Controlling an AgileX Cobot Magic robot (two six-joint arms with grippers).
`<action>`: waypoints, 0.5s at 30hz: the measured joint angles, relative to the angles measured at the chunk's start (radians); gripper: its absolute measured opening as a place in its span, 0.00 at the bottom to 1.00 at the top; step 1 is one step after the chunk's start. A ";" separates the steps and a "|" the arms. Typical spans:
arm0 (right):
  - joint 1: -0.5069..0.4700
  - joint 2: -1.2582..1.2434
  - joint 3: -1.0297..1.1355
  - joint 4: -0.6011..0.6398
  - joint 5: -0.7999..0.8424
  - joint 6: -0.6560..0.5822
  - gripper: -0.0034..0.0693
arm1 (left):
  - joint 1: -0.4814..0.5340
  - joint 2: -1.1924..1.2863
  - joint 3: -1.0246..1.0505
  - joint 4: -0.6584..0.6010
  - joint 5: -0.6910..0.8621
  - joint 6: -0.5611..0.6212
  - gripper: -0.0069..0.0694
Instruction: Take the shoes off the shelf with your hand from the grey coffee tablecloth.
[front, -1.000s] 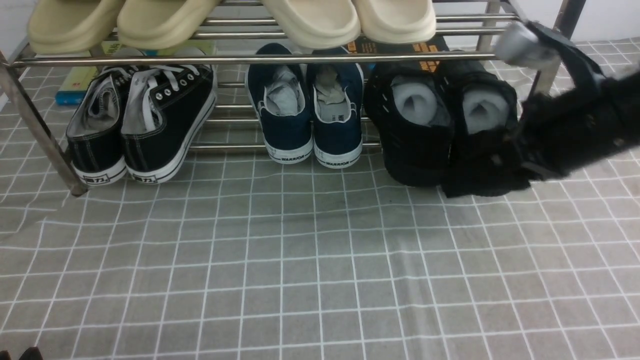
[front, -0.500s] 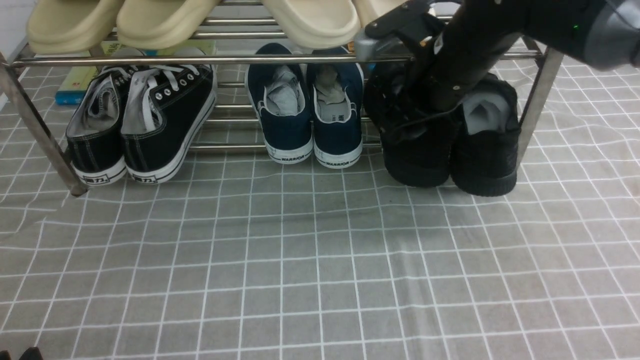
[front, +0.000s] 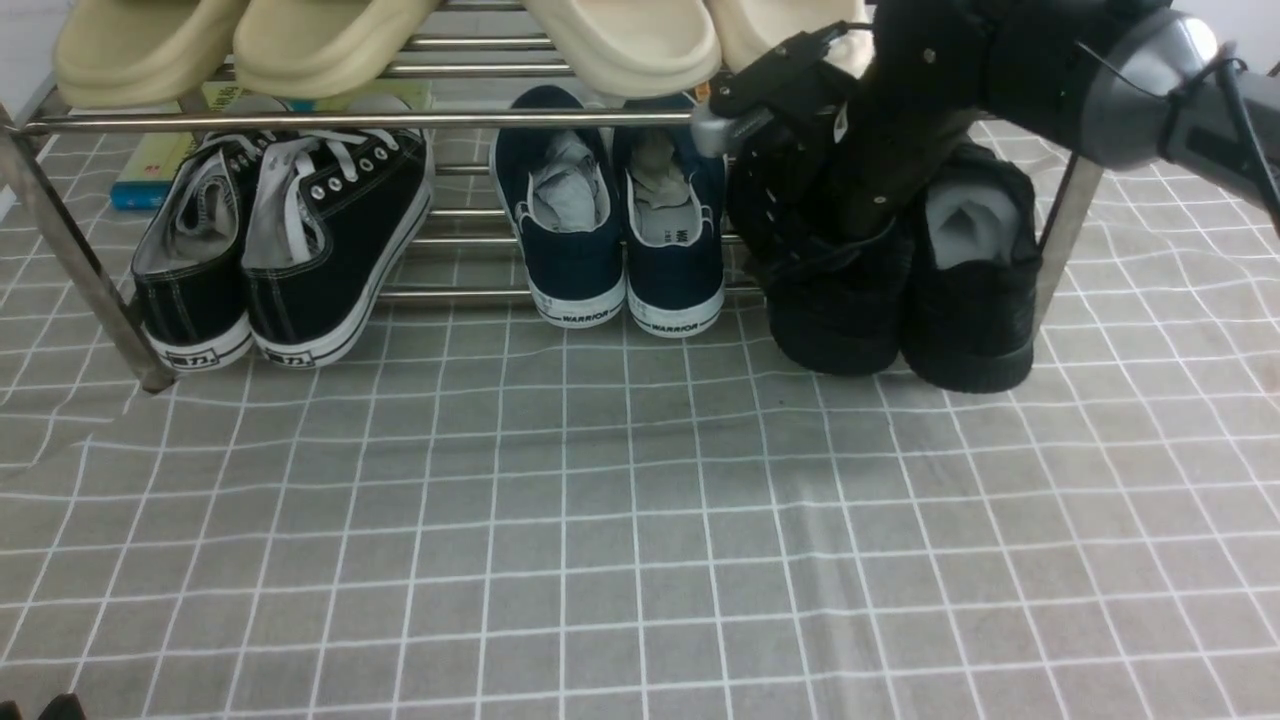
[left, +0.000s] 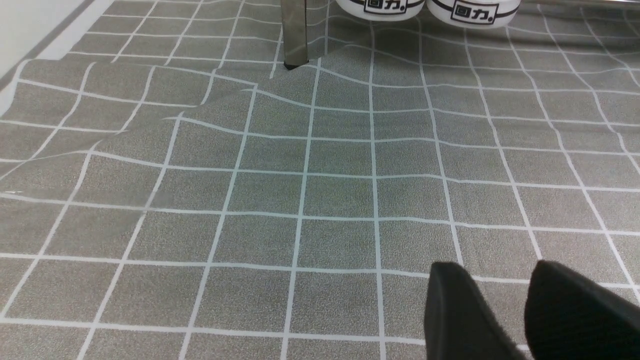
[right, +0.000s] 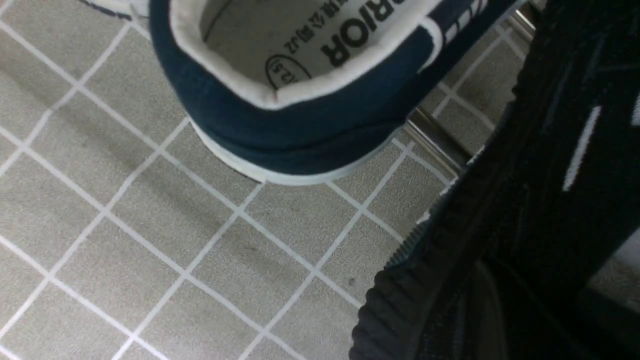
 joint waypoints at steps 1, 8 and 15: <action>0.000 -0.001 -0.009 0.000 0.015 0.000 0.07 | 0.000 0.000 0.000 0.000 0.000 0.000 0.40; -0.001 -0.032 -0.059 0.005 0.128 0.007 0.07 | 0.000 0.000 0.000 0.000 0.000 0.000 0.40; 0.000 -0.104 -0.067 0.071 0.278 0.027 0.07 | 0.000 0.000 0.000 0.000 0.000 0.000 0.40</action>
